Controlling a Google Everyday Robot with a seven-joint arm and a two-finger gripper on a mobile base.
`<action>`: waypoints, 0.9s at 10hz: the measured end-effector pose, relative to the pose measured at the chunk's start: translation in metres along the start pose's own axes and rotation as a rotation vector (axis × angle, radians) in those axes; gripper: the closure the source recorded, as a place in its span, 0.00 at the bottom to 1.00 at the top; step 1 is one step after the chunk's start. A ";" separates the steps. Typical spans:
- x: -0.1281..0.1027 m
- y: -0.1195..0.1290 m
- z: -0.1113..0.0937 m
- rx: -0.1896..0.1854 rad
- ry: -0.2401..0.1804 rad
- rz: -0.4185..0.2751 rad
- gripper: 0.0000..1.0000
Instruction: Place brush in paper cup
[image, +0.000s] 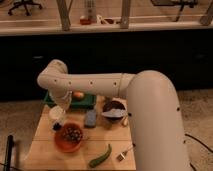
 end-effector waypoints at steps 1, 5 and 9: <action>-0.001 -0.004 0.000 0.004 -0.007 -0.013 0.99; -0.005 -0.013 0.004 0.005 -0.035 -0.043 0.99; -0.005 -0.024 0.008 0.005 -0.054 -0.070 0.99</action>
